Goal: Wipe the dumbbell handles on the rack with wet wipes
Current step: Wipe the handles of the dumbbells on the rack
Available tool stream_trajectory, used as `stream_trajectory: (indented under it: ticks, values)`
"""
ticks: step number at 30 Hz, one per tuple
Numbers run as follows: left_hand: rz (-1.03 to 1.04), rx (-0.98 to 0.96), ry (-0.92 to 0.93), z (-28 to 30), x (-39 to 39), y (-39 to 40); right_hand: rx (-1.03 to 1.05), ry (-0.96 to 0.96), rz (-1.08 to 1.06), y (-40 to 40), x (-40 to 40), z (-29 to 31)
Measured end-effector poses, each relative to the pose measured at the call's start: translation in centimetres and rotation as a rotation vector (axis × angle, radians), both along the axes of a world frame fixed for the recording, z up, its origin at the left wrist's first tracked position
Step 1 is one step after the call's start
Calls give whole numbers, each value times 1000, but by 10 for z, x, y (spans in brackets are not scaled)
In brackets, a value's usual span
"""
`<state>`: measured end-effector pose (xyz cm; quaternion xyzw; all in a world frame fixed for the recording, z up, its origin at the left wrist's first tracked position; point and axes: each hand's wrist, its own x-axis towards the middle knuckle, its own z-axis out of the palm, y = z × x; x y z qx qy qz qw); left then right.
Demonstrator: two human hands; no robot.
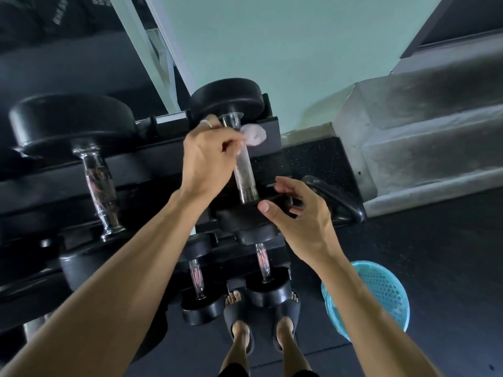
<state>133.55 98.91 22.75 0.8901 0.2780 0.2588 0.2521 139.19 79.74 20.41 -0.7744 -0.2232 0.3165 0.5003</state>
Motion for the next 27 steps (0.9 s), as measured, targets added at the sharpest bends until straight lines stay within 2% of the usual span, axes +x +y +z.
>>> stream_trajectory:
  ticks: [3,9,14,20,24,27]
  values:
    - [134,102,-20,-4,14,1,-7,9,13,0,2,-2]
    - [-35,131,54,-6,-13,-2,2,9,57,-1,4,0]
    - [45,100,54,1,7,0,3,26,85,0,8,2]
    - [-274,26,285,7,-25,-21,-10,5,116,-2,11,0]
    - [-256,165,328,13,-13,-9,-20,4,133,-1,14,-3]
    - [-312,93,381,18,-15,-12,-26,4,120,-2,13,-6]
